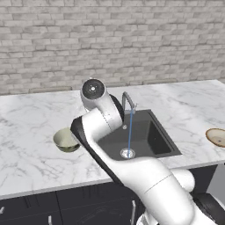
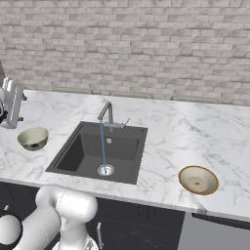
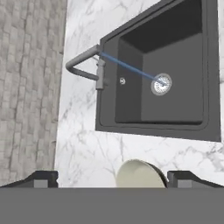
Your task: Rinse each bowl for a few seconds and place them down in the sink or on the counter.
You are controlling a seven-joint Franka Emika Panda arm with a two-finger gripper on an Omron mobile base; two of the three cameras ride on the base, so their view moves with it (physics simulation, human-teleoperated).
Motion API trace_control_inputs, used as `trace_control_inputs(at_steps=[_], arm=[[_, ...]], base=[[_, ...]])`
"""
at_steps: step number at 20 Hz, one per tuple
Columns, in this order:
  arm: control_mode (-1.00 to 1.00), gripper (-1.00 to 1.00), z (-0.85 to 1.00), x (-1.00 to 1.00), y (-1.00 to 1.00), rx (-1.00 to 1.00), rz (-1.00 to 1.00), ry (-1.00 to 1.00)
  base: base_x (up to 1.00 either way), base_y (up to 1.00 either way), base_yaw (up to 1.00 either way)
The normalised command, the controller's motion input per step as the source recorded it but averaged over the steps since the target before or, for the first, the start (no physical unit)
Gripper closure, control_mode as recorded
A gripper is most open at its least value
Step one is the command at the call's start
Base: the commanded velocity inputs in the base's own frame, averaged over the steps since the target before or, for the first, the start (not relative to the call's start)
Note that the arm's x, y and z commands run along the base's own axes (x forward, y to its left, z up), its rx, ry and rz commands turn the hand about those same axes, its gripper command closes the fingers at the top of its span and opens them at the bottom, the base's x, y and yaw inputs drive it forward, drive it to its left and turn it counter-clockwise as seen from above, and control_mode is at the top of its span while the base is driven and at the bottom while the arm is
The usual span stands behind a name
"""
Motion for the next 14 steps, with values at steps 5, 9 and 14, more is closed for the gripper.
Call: trace_control_inputs(at_steps=[5, 9, 14], arm=[[-1.0, -1.0, 0.41, -0.02, -0.43, -0.09, -0.27, -0.02], [-1.0, -1.0, 0.43, 0.0, -0.62, -0.05, -0.23, 0.0], [-1.0, -1.0, 0.43, -0.03, -0.77, -0.01, -0.2, 0.0]], base=[[0.0, 0.0, 0.0], [0.0, 0.0, 0.0], [0.0, 0.0, 0.0]])
